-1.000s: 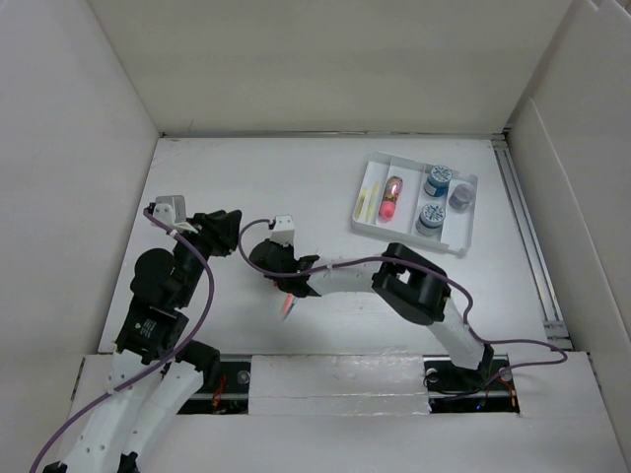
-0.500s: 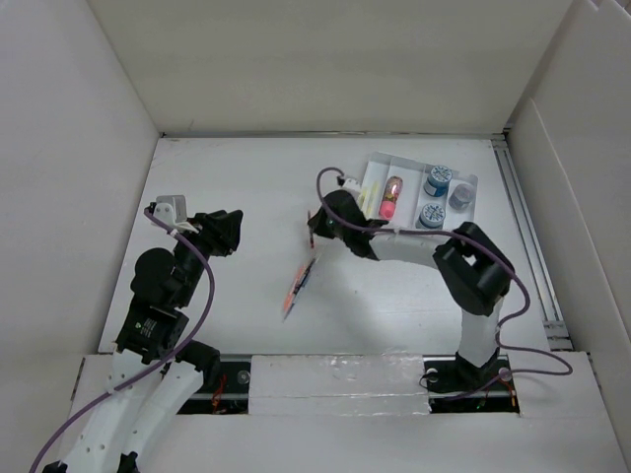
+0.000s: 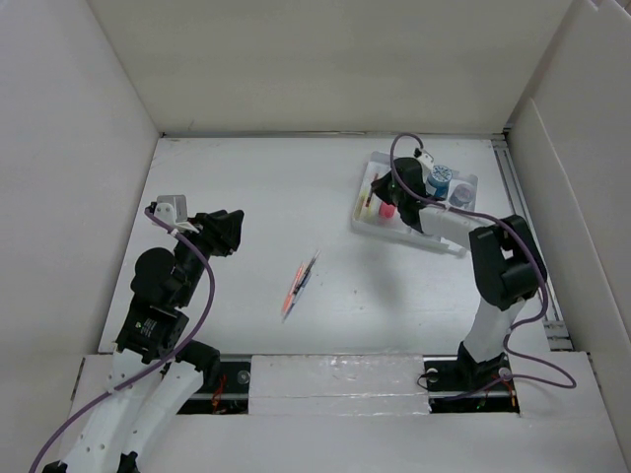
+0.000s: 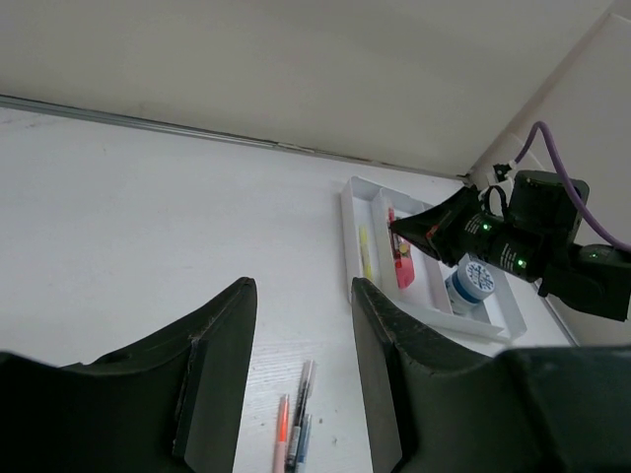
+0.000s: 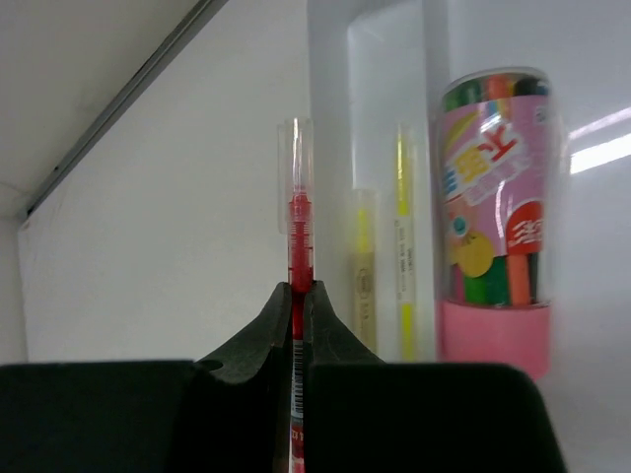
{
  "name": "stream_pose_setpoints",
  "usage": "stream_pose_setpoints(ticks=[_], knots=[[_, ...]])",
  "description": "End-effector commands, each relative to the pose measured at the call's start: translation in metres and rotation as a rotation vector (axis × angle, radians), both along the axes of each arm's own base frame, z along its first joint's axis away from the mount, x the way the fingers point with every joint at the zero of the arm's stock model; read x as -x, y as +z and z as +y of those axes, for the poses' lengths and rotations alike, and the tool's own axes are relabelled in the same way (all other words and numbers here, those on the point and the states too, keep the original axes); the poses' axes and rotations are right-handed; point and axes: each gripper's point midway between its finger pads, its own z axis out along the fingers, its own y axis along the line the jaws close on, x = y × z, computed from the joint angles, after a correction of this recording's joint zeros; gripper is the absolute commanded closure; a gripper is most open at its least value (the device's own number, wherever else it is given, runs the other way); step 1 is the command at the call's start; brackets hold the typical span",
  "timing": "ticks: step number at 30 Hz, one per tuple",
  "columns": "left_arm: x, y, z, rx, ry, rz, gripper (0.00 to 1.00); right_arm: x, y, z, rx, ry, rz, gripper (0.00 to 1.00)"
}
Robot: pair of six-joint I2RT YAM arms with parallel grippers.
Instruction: Organize the desk
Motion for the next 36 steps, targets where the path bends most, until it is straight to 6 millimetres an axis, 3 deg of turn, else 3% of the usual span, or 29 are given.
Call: stream_pose_setpoints(ticks=[1,6,12,14,17,19,20,21,24,25,29,33,36], knots=[[0.000,0.017,-0.002,0.012,-0.012,-0.046,0.61,-0.005,-0.006,-0.021,0.029,-0.078,0.006,0.97],[0.000,0.017,-0.003,0.012,-0.013,-0.046,0.60,-0.014,-0.011,-0.032,0.055,-0.106,0.018,0.90],[-0.001,0.017,-0.001,0.011,-0.004,-0.046,0.60,-0.016,-0.012,-0.027,0.056,-0.077,0.031,0.62],[0.000,0.016,-0.003,0.008,-0.015,-0.044,0.60,-0.016,-0.001,-0.026,0.045,-0.075,0.000,0.57],[0.000,0.017,-0.002,0.012,-0.015,-0.052,0.55,-0.003,0.009,-0.007,0.031,-0.030,-0.019,0.56],[0.000,0.016,-0.003,0.009,-0.018,-0.047,0.55,0.018,0.006,0.018,0.021,0.022,-0.029,0.58],[0.000,0.015,-0.005,0.007,-0.027,-0.044,0.55,0.026,0.020,0.025,0.009,0.025,-0.066,0.60],[0.000,0.015,-0.005,0.006,-0.030,-0.045,0.55,0.044,0.023,0.049,0.003,0.076,-0.085,0.64],[-0.001,0.012,-0.007,0.006,-0.036,-0.038,0.55,0.085,0.032,0.081,-0.023,0.155,-0.149,0.92],[-0.002,0.011,-0.008,0.009,-0.037,-0.034,0.55,0.109,0.029,0.108,-0.027,0.227,-0.140,1.00],[0.002,0.009,-0.019,0.008,-0.101,-0.024,0.56,0.166,-0.004,0.150,0.058,0.325,-0.061,1.00],[0.004,0.011,-0.019,0.022,-0.108,-0.029,0.56,0.212,-0.022,0.165,0.132,0.350,-0.022,0.99],[0.006,0.018,-0.022,0.040,-0.126,-0.050,0.56,0.236,-0.025,0.170,0.187,0.363,-0.013,0.84]])
